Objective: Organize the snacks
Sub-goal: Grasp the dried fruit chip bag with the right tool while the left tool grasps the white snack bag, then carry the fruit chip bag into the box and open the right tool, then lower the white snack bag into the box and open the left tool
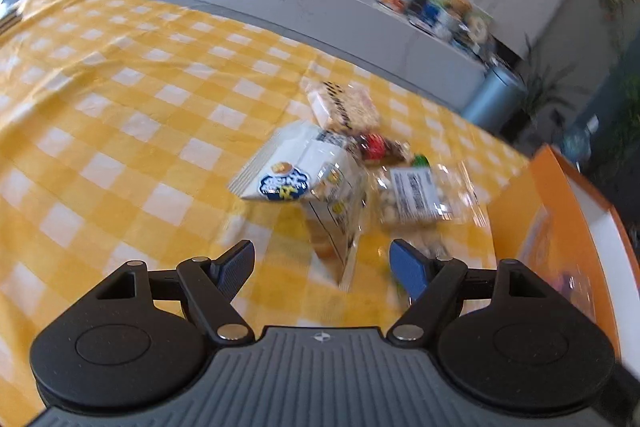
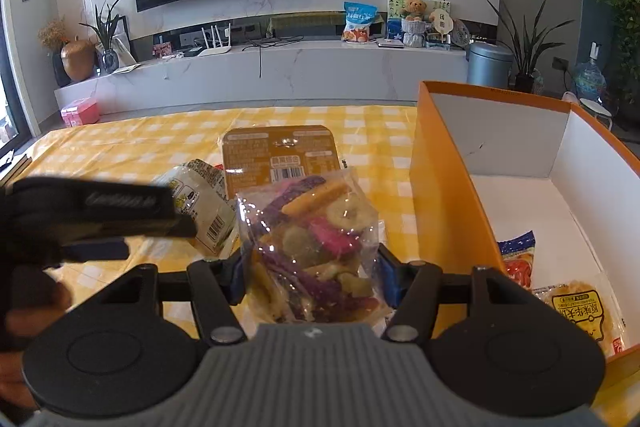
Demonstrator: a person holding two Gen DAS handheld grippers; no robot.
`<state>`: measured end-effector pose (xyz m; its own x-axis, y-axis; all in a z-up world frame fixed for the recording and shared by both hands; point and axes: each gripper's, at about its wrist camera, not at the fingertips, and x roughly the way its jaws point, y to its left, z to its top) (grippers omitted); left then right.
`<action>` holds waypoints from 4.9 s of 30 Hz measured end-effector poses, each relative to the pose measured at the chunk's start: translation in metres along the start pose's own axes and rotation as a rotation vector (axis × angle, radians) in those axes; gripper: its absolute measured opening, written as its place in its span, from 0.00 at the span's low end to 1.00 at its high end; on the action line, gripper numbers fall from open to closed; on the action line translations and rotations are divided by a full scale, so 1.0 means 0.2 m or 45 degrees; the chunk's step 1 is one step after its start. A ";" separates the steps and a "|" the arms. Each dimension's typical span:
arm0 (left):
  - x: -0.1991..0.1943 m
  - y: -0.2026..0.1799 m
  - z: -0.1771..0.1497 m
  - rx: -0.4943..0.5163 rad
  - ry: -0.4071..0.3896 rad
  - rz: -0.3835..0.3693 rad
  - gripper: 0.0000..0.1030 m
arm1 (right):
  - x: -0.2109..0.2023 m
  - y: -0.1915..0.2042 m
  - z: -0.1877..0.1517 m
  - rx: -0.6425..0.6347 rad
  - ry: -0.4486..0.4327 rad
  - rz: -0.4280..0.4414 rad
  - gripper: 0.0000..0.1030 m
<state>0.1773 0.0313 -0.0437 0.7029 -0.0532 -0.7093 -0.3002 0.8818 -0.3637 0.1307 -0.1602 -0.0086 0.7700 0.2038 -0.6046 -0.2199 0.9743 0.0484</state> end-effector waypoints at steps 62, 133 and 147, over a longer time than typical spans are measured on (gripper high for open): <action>-0.53 -0.13 0.16 -0.135 -0.332 -0.476 0.51 | -0.55 -0.45 0.19 0.198 -0.398 -0.069 0.58; 0.09 -1.09 -0.17 0.325 0.208 -0.487 0.50 | -0.31 -1.05 0.21 0.204 -0.042 -0.429 0.87; 0.19 -1.21 -0.20 0.121 0.192 -0.463 0.60 | -0.37 -1.26 0.10 0.510 -0.147 -0.550 0.86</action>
<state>0.2513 -0.2021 -0.0074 0.6479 -0.4316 -0.6277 0.0167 0.8319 -0.5547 0.1418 -0.4196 0.0391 0.8044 -0.2314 -0.5471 0.3530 0.9270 0.1269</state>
